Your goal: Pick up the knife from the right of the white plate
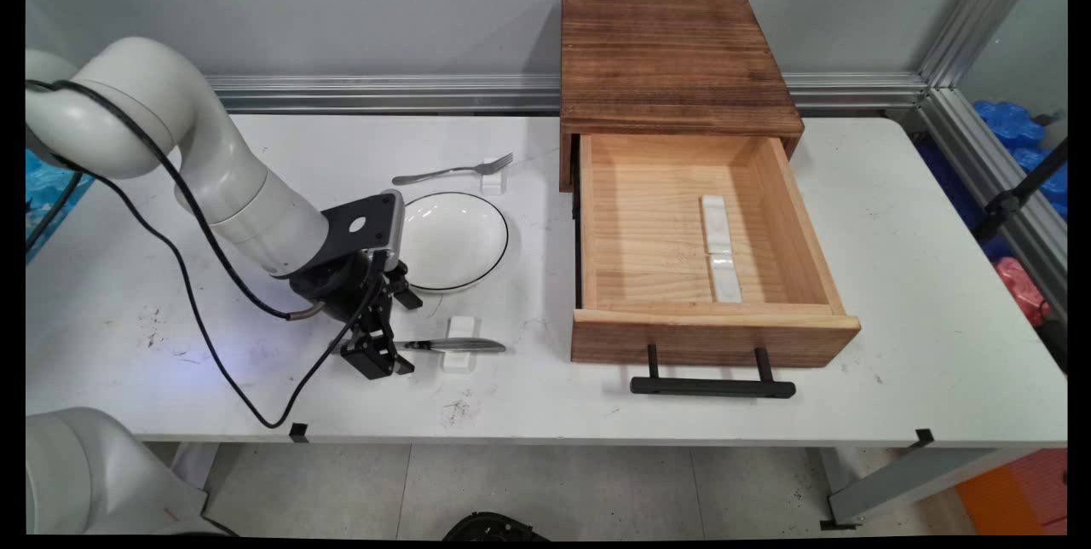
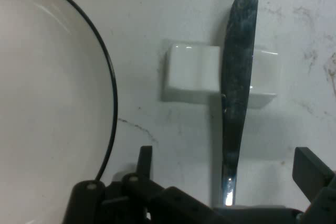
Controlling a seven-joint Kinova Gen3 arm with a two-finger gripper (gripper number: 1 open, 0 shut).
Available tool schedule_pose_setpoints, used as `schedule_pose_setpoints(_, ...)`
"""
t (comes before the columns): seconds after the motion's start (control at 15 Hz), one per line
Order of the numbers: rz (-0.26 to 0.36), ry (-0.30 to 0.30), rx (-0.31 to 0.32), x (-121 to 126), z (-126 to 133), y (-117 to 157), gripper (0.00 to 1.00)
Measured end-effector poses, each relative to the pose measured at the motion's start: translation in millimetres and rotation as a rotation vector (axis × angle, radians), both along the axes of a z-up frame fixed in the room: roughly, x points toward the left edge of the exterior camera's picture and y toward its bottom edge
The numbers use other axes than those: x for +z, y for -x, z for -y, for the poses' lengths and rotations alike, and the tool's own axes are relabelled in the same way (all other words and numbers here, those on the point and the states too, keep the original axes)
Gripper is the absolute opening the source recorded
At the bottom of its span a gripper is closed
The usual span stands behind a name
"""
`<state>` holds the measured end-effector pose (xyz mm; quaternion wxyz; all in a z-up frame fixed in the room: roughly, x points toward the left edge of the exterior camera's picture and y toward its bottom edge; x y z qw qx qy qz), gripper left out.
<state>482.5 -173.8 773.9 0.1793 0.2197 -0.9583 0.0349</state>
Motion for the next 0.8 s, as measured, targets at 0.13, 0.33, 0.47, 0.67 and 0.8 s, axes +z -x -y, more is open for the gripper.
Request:
schedule_pose_setpoints(0.13, 0.000, -0.002, -0.002, -0.9, -0.3, -0.1, 1.00)
schedule_pose_setpoints(0.33, 0.000, -0.004, -0.004, -1.7, -1.0, -0.4, 1.00)
schedule_pose_setpoints(0.47, 0.000, -0.006, -0.006, -1.9, -1.4, -0.7, 0.00)
schedule_pose_setpoints(0.67, 0.000, -0.009, -0.010, -2.3, -2.3, -1.1, 0.00)
schedule_pose_setpoints(0.8, 0.000, -0.012, -0.013, -2.5, -3.3, -1.2, 0.00)
